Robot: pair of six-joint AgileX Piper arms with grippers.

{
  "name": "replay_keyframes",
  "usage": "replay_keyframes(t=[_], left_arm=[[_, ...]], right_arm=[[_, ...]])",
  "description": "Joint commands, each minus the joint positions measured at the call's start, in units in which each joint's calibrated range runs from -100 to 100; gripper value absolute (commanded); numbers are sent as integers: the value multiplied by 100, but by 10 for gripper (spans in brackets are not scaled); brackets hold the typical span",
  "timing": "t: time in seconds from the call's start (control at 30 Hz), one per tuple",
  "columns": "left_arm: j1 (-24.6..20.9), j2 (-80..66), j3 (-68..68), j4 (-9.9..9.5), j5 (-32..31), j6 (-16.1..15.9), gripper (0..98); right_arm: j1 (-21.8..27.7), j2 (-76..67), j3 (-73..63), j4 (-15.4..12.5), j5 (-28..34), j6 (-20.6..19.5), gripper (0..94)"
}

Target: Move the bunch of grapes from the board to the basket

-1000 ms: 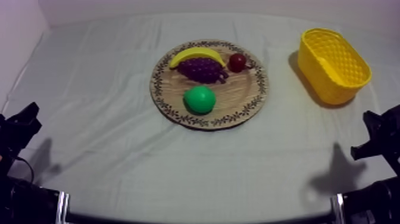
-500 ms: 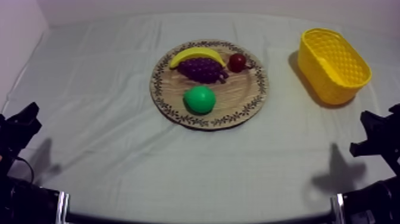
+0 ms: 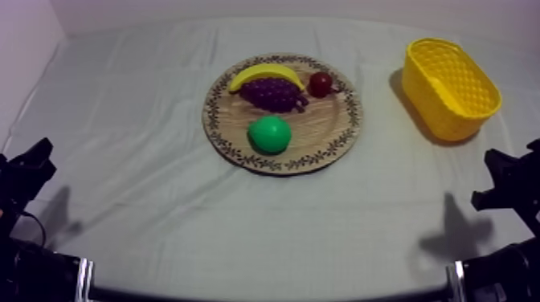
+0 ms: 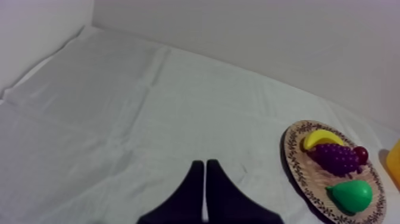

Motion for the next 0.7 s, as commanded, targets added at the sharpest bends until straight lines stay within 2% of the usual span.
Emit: replay_keyframes(t=[0.0,0.37,0.67], left_arm=[[1,0,1,0,0,0,1],[1,0,1,0,0,0,1],[1,0,1,0,0,0,1]], right_arm=[[-12,93,-44,21,-96,-18,5],[-213,1200,-1061,38,-189,66,5],[-101,2596,-2586,-125,210,152,5]])
